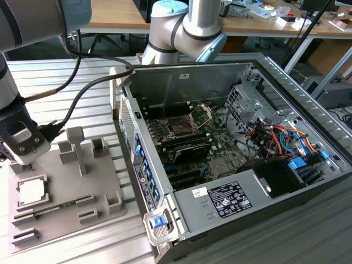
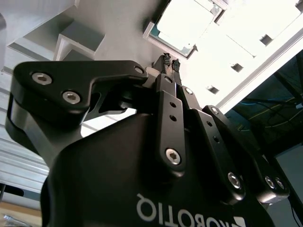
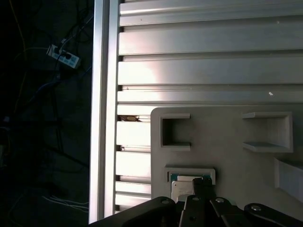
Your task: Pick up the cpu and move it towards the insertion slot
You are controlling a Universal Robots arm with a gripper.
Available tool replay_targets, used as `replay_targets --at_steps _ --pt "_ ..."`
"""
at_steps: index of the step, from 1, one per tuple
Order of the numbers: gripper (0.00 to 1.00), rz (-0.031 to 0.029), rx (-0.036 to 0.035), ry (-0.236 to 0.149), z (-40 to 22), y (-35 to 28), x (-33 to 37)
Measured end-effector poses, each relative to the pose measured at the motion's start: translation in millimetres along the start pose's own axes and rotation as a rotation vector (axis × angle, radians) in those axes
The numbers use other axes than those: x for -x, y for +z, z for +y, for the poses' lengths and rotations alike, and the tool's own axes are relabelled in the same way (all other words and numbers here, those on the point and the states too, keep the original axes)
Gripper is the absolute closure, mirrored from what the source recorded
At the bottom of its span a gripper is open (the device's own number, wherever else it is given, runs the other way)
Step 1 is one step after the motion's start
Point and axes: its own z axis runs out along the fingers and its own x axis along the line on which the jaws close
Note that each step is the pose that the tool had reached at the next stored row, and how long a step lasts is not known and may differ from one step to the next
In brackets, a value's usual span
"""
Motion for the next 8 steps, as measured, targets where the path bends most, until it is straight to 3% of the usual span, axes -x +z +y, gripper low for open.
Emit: replay_targets --at_steps 8 --pt "0.89 -0.0001 0.0000 0.000 -0.1 2.2 0.0"
